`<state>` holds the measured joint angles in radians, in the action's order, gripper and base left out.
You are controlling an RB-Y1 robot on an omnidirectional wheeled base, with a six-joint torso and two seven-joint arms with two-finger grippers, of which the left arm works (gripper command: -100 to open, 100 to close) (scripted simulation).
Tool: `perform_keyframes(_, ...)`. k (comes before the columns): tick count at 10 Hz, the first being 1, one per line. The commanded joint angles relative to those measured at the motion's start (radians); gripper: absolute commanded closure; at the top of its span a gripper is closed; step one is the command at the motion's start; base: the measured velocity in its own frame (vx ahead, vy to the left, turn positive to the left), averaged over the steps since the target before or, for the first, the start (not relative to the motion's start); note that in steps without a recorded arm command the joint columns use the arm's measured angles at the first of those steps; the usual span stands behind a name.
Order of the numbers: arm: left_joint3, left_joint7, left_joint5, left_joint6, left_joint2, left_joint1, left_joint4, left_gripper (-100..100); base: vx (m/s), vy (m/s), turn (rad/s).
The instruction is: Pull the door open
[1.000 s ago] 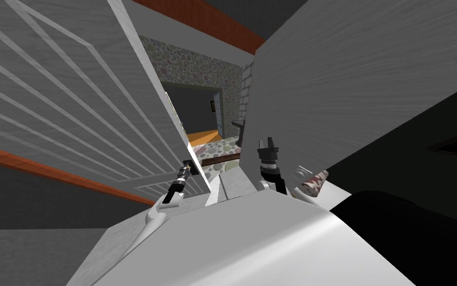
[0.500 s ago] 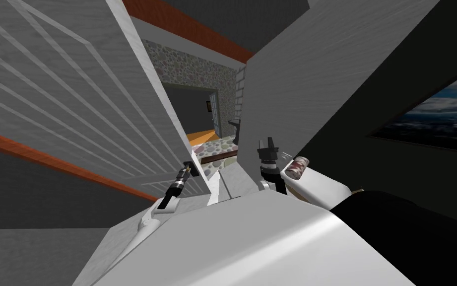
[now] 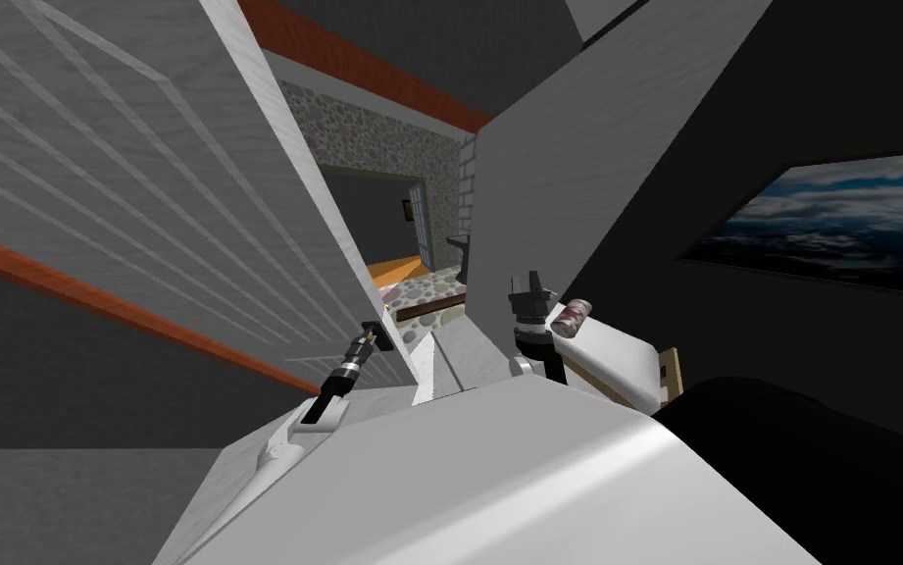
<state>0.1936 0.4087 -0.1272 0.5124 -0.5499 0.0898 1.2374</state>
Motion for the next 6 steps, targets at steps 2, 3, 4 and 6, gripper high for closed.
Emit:
perform_keyframes(2,0.028,0.034,-0.003,0.053,-0.054,0.033,0.013,100,-0.207,0.114,-0.121)
perform_keyframes(3,0.039,0.047,-0.004,0.071,-0.073,0.046,0.019,100,-0.213,0.121,-0.113)
perform_keyframes(4,0.043,0.052,-0.004,0.079,-0.082,0.051,0.022,100,-0.171,0.117,-0.06)
perform_keyframes(6,0.052,0.055,-0.004,0.081,-0.088,0.063,0.034,100,-0.133,0.066,-0.049)
